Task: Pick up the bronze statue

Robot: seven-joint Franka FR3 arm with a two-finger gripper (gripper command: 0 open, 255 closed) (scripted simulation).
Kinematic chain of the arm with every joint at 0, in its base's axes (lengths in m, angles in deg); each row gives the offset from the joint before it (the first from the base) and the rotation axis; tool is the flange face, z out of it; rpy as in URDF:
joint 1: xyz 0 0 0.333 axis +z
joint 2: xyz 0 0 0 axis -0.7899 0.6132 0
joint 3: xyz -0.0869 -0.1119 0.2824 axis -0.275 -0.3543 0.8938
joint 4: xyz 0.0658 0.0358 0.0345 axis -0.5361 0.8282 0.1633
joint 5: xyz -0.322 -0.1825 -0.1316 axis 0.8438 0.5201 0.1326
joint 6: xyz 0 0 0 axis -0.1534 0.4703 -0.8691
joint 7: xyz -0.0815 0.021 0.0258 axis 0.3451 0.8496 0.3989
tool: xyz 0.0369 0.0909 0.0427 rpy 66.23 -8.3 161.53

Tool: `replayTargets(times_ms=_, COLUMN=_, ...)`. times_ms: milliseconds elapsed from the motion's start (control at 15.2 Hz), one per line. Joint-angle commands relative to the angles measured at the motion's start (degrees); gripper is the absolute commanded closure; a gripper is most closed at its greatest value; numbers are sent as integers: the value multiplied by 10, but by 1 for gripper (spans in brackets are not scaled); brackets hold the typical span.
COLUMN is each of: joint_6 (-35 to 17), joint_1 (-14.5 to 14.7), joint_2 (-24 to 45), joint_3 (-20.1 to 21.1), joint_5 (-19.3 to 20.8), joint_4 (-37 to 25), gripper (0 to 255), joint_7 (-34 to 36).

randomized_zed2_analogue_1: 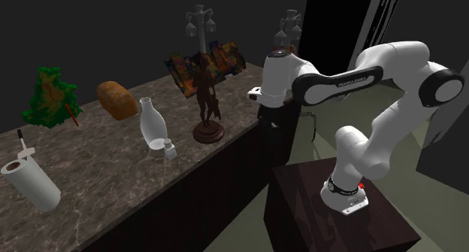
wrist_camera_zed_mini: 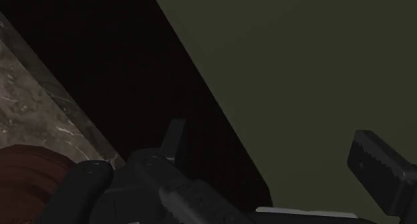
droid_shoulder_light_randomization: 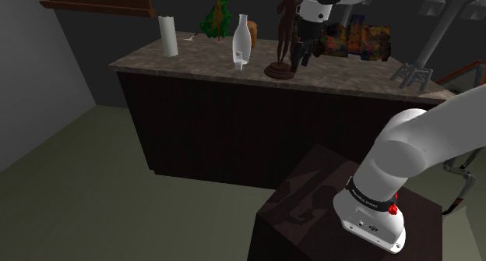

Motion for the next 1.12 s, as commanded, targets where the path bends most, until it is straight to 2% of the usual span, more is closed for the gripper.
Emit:
replayTargets(times_ms=0, joint_6=-36, joint_1=-7, joint_2=25, joint_3=-20, joint_5=3, joint_4=-12, gripper=0, joint_7=-15)
replayTargets(times_ms=528, joint_6=-148, joint_1=-21, joint_2=120, joint_3=-92, joint_5=-21, joint_4=-78, gripper=0, joint_7=-75)
replayTargets(times_ms=792, joint_6=-194, joint_1=-22, joint_2=173, joint_3=-130, joint_5=-55, joint_4=-122, gripper=0, joint_7=-113)
replayTargets(times_ms=1056, joint_6=-230, joint_1=-22, joint_2=230, joint_3=-167, joint_5=-106, joint_4=-175, gripper=0, joint_7=-160)
